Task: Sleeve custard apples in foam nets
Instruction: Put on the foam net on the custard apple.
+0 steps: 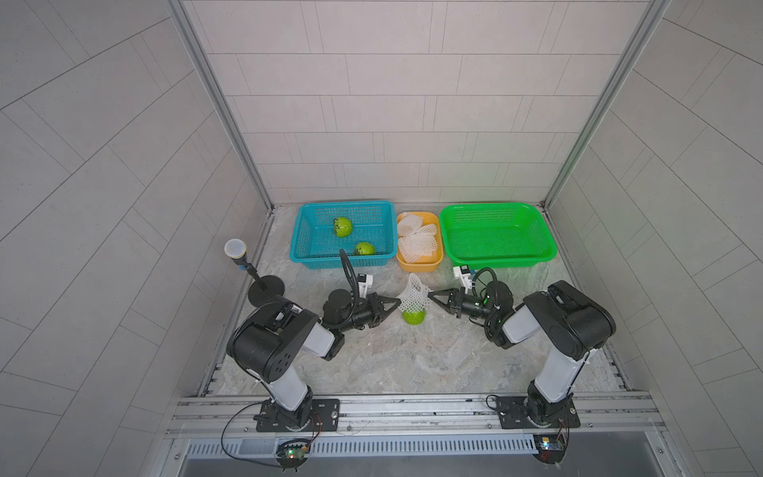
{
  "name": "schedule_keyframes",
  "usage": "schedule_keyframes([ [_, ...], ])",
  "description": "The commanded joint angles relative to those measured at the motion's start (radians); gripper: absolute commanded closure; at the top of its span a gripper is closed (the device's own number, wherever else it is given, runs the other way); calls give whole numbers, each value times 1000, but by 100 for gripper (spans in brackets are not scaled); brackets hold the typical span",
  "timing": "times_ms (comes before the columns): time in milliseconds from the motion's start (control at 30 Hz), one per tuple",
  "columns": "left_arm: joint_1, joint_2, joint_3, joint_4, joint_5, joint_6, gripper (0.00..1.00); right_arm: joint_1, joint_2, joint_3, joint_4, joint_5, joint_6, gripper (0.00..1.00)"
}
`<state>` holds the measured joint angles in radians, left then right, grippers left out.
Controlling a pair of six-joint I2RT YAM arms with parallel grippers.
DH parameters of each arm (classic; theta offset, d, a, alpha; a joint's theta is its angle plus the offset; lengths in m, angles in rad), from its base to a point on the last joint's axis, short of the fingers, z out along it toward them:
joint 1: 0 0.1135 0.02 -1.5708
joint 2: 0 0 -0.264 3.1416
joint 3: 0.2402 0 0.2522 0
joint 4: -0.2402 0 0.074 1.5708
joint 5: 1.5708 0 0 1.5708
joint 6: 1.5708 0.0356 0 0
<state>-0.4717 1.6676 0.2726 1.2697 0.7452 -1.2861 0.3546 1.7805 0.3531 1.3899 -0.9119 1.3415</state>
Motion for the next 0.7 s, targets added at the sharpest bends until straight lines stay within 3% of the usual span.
schedule_keyframes([
  [0, -5, 18, 14, 46, 20, 4, 96, 4, 14, -10, 36, -10, -7, 100],
  [667, -12, 49, 4, 46, 35, -31, 96, 30, 20, -62, 37, -4, -25, 100],
])
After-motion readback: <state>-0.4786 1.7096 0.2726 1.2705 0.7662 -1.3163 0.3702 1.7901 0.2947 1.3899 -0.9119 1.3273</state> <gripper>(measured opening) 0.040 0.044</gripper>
